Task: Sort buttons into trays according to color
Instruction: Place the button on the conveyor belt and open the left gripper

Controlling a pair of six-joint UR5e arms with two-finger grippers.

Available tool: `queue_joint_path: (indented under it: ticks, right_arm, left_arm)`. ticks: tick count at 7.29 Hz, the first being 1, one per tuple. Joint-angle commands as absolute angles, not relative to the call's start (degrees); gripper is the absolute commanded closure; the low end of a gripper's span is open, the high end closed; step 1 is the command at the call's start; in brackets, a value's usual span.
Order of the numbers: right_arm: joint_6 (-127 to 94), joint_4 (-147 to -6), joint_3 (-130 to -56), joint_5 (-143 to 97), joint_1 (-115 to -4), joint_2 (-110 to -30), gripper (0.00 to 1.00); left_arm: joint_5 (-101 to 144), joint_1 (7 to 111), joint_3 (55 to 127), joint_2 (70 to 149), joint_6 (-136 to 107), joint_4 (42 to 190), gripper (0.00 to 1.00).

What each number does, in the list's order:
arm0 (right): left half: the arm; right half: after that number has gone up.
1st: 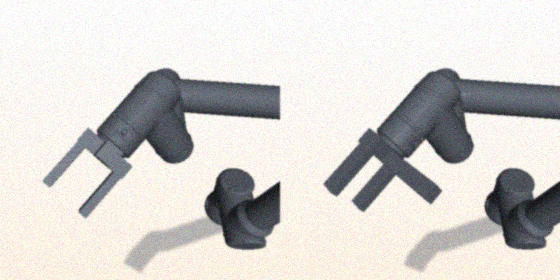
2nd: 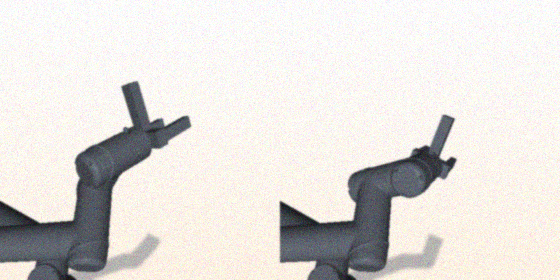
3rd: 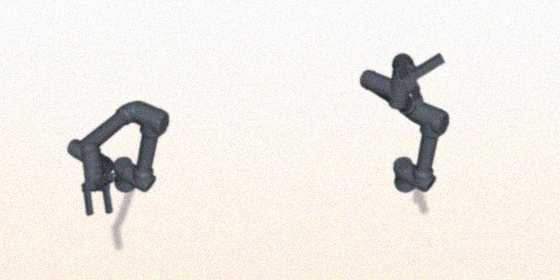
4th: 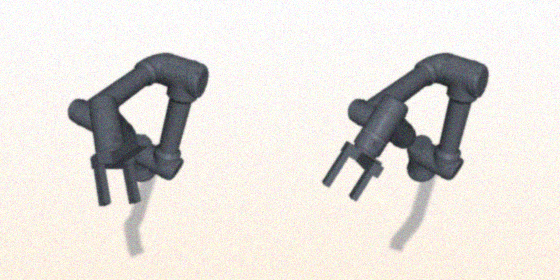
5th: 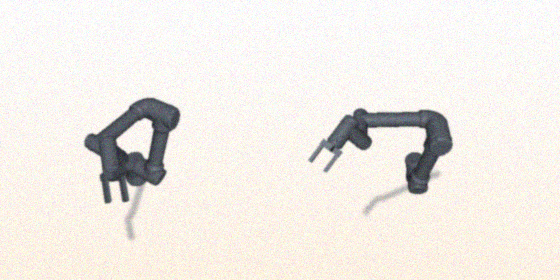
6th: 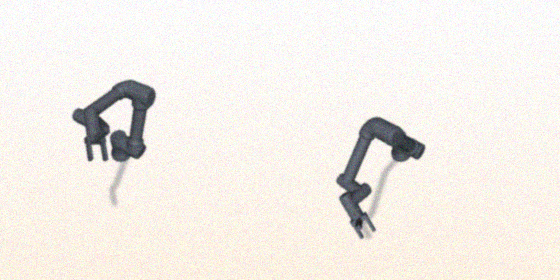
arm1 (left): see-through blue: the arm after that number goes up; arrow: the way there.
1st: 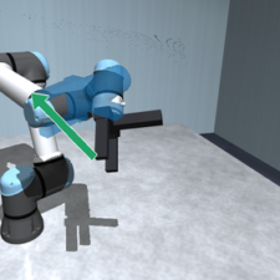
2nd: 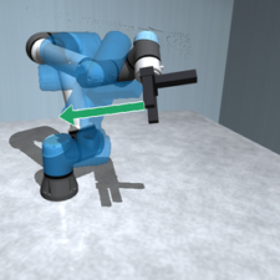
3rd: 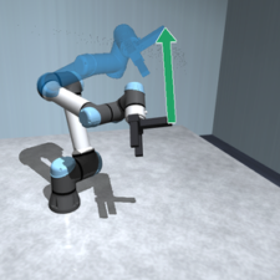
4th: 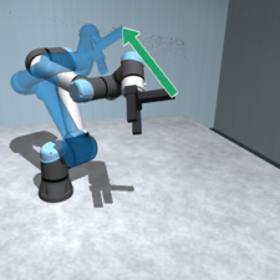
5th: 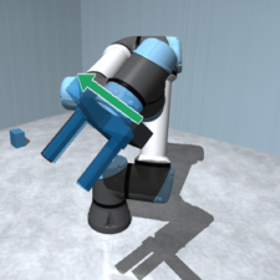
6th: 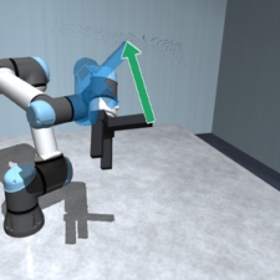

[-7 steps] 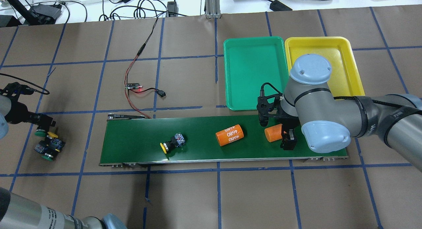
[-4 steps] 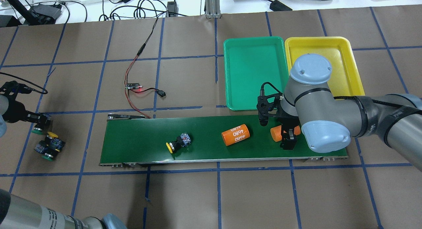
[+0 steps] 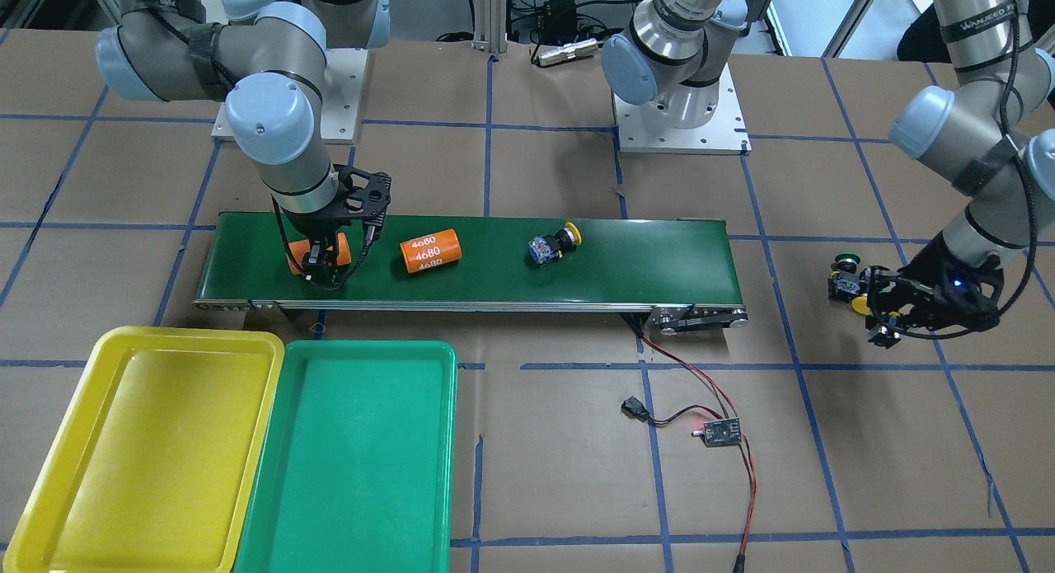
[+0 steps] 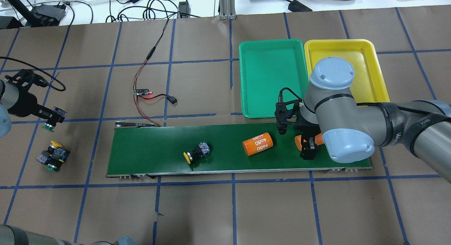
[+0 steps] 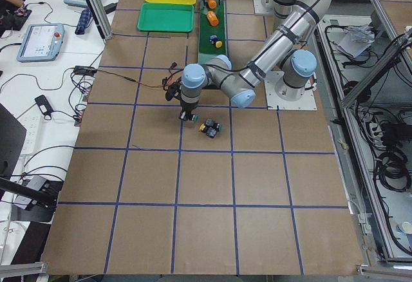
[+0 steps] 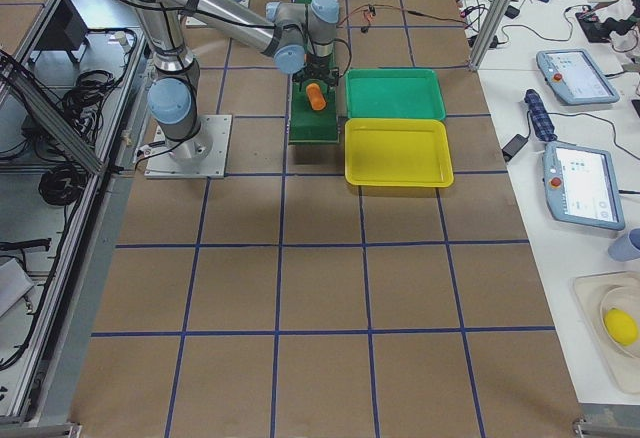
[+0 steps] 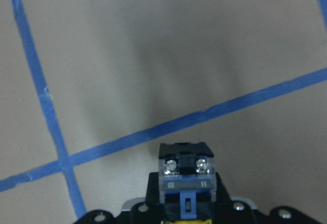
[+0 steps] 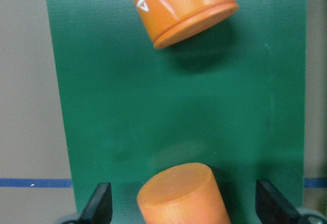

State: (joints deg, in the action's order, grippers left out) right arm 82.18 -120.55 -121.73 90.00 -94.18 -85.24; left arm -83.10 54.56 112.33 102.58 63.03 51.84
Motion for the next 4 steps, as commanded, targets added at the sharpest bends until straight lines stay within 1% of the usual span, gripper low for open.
queue_joint_path:
  ticks: [1, 2, 3, 4]
  right_arm:
    - [82.1, -120.4, -121.7, 90.1, -94.1, -85.2, 0.0]
    - [82.1, -120.4, -121.7, 90.0, -94.1, -85.3, 0.0]
    - [82.1, -120.6, -121.7, 90.1, -94.1, -85.2, 0.0]
    - [82.1, -120.6, -121.7, 90.1, -94.2, -85.3, 0.0]
  left_arm:
    - [-83.0, 64.2, 113.6, 95.5, 68.3, 58.3, 0.9]
    - [-82.9, 68.3, 115.9, 93.0, 70.4, 59.5, 0.9]
    - [-82.9, 71.9, 120.4, 89.8, 72.6, 58.8, 0.92]
    - [-82.7, 73.8, 122.7, 87.5, 72.8, 58.4, 0.92]
